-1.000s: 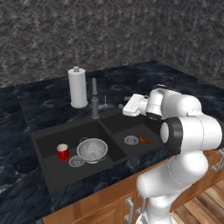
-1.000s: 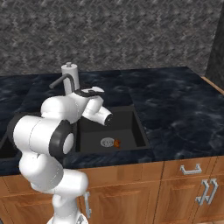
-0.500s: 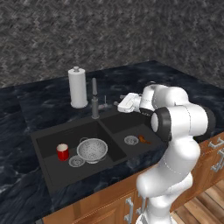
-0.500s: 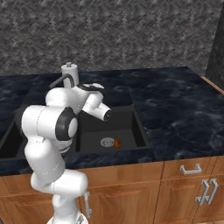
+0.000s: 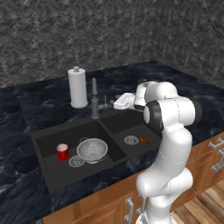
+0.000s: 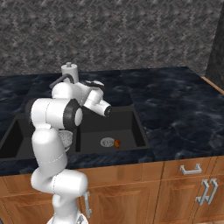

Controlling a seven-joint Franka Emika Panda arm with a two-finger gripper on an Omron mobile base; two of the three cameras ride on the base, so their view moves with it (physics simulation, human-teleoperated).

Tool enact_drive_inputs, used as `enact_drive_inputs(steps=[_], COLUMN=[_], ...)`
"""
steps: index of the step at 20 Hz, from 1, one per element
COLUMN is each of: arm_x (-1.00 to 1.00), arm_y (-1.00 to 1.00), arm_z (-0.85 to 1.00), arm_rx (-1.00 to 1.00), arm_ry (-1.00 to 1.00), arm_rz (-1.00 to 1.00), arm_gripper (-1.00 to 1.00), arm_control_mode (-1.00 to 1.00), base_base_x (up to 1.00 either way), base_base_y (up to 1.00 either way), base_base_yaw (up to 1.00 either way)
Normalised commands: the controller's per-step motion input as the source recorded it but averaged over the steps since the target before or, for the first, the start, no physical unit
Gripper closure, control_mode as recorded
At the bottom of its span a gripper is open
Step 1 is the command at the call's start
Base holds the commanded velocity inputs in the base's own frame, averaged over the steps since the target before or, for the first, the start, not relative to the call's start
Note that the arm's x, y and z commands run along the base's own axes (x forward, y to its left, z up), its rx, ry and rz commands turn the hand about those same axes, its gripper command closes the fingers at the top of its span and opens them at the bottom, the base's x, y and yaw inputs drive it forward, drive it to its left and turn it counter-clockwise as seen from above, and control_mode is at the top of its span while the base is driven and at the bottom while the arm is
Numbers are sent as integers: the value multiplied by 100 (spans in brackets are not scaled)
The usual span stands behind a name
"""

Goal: Pick the colander and mug and place them in the sink. Then turn on the water.

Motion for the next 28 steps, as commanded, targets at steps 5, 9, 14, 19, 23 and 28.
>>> enact_drive_inputs(steps=[5, 9, 14, 19, 23, 28], arm_x=[34, 29, 31, 35, 35, 34], arm_y=[18, 1, 0, 11, 4, 0], arm_z=[-14, -17, -21, -17, -10, -6], arm_rx=[0, 3, 3, 0, 0, 1], arm_ry=[1, 0, 0, 0, 0, 0], arm_rz=[0, 0, 0, 0, 0, 0], arm_gripper=[-100, -100, -100, -100, -100, -100], arm_control_mode=[-100, -100, -100, -100, -100, -100], base_base_x=[0, 0, 0, 0, 0, 0], base_base_y=[0, 0, 0, 0, 0, 0], base_base_yaw=[0, 0, 0, 0, 0, 0])
